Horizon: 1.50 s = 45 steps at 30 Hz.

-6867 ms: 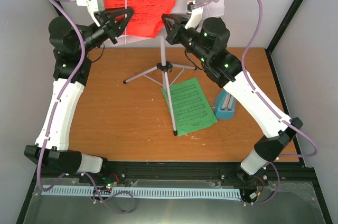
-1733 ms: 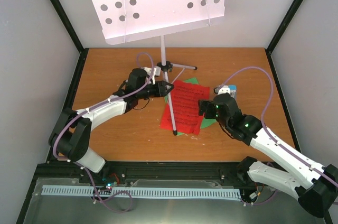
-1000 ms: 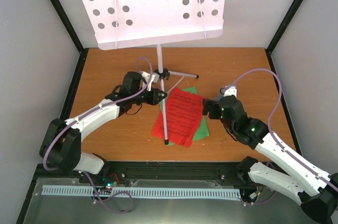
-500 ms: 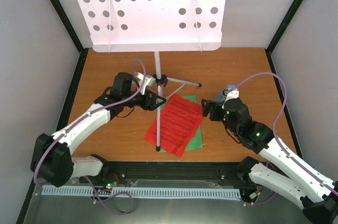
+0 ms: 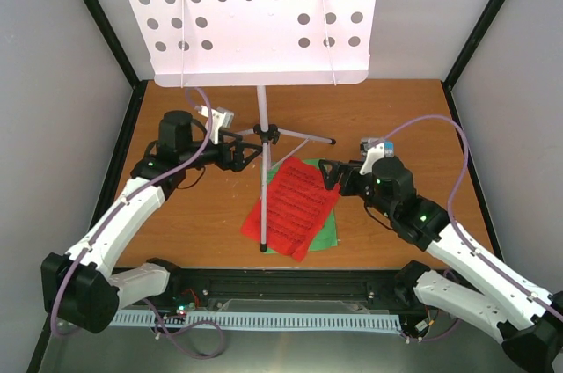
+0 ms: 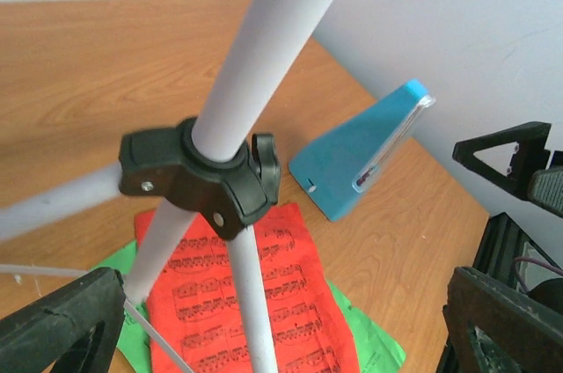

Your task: Pack up the instrument practice props

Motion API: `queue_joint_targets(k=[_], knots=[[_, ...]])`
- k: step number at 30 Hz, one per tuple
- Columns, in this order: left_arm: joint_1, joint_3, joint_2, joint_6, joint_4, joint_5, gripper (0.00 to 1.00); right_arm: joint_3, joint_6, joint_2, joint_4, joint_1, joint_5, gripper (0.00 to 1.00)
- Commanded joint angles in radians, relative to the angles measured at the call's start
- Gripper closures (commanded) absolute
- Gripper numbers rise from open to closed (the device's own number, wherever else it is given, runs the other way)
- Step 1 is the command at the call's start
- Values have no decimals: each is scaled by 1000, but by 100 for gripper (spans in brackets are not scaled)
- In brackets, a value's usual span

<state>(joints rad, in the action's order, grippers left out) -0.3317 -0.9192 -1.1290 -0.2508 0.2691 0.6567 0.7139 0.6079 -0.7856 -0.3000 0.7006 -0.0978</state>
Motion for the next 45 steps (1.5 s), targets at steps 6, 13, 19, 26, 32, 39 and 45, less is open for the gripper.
queue_joint_targets(k=[6,13,19,26,32,39,45], knots=[[25,2,16,104,-80,-22,1,29,36,-149,164,-33,169,0],[25,109,84,145,-209,-149,1,22,54,-244,279,-128,382,0],[25,111,86,174,-197,-164,0,59,33,-331,315,-162,452,1],[25,114,88,188,-198,-166,0,54,37,-367,417,-175,519,14],[25,126,109,196,-200,-183,1,69,35,-408,499,-181,603,26],[25,124,105,193,-200,-166,1,170,43,-547,566,-181,715,35],[25,128,109,195,-200,-172,1,229,56,-667,612,-179,777,45]])
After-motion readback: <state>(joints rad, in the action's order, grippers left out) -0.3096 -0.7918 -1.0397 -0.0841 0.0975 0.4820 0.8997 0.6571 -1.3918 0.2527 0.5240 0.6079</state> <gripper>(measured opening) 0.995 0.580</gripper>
